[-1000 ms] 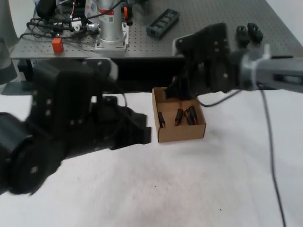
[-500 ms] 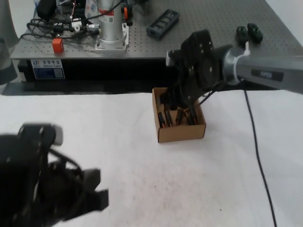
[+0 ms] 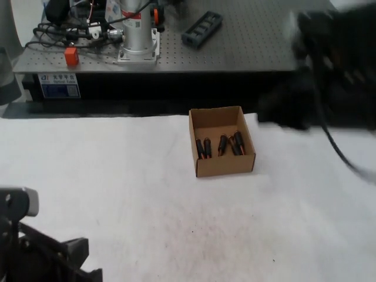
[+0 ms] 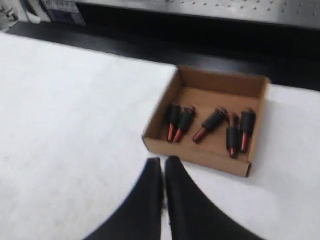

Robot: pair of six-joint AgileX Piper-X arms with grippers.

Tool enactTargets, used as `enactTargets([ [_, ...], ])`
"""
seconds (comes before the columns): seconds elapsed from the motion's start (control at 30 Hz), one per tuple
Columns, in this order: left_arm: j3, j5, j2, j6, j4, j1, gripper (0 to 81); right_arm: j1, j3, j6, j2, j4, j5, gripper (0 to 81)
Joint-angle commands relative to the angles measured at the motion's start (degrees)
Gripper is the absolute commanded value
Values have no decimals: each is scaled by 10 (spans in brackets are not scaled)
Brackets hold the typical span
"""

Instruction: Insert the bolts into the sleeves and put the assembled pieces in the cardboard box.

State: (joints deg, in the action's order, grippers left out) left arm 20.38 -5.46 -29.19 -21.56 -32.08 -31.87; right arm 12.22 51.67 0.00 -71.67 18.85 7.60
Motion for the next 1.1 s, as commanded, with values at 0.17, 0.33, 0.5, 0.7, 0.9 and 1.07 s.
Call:
enactTargets([
  [0.17, 0, -7, 8, -3, -9, 0, 7, -1, -298, 0, 308, -6, 3, 24],
  [0.33, 0, 1, 8, -3, -9, 0, 7, -1, -379, 0, 394, -5, 3, 24],
  [0.5, 0, 1, 8, -3, -8, 0, 7, -1, -431, 4, 432, -3, 3, 24],
  [0.7, 0, 1, 8, -3, -8, 0, 7, -1, -482, 4, 432, -3, 3, 24],
  [0.9, 0, 0, 8, -3, -8, 0, 7, -1, -517, 4, 432, -18, 3, 24],
  [1.07, 0, 0, 8, -3, -30, 0, 7, -1, -517, 4, 432, -41, 3, 24],
])
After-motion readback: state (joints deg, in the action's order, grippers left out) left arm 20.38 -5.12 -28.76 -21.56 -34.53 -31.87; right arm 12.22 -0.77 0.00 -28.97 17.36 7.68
